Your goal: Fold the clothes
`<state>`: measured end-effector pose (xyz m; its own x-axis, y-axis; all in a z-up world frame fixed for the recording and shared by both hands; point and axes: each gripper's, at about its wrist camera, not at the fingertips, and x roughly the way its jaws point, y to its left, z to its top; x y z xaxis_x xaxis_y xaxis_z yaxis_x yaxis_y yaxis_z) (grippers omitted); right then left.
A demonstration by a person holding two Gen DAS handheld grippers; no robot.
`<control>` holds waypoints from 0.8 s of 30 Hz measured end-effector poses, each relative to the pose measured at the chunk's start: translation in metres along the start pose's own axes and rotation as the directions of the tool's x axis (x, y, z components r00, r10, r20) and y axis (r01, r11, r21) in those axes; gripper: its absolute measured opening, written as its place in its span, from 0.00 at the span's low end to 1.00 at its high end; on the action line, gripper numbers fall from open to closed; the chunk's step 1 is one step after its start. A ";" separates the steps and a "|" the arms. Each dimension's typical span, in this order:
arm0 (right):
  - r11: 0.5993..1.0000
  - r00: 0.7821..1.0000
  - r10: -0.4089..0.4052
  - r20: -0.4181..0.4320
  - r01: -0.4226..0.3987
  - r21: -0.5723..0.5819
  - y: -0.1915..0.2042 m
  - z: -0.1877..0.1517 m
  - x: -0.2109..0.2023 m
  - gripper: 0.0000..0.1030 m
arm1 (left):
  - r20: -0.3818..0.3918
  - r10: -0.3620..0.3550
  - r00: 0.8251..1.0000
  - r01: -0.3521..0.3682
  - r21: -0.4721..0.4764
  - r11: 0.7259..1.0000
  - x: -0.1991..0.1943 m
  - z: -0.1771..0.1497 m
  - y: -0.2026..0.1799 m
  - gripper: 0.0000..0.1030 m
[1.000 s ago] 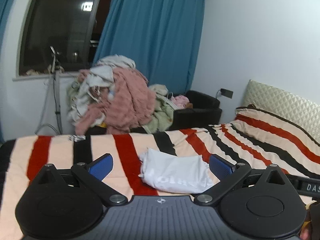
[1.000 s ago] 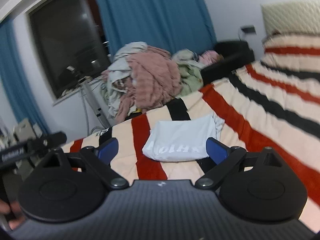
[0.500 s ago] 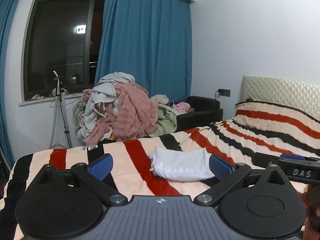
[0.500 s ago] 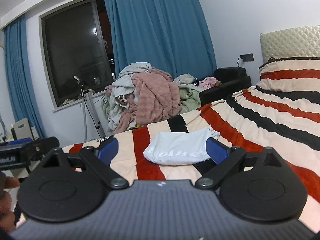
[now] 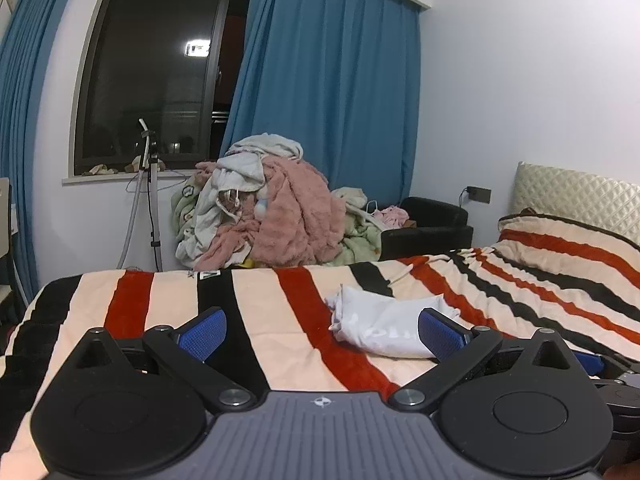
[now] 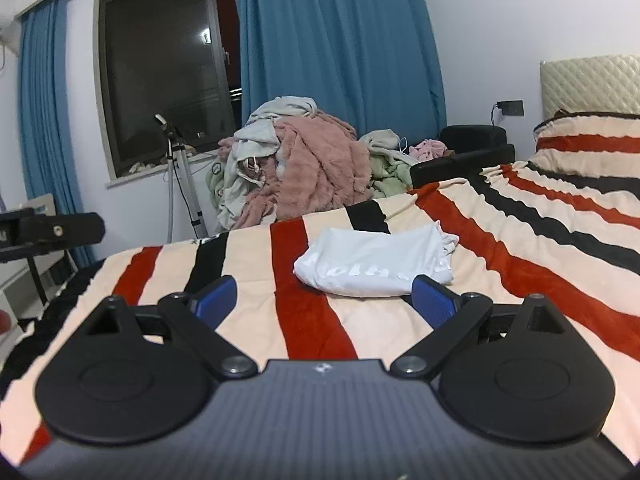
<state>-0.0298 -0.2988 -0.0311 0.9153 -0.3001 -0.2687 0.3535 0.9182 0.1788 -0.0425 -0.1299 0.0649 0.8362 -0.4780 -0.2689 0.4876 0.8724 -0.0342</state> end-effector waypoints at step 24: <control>0.997 0.998 -0.061 -0.013 0.061 -0.039 0.012 -0.009 0.009 0.93 | -0.029 -0.005 1.000 0.005 -0.002 1.000 0.013 -0.028 0.002 1.00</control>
<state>-0.0188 -0.2882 -0.0401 0.8894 -0.3522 -0.2913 0.4005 0.9077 0.1252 -0.0376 -0.1318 0.0342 0.8262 -0.4789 -0.2967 0.4909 0.8704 -0.0379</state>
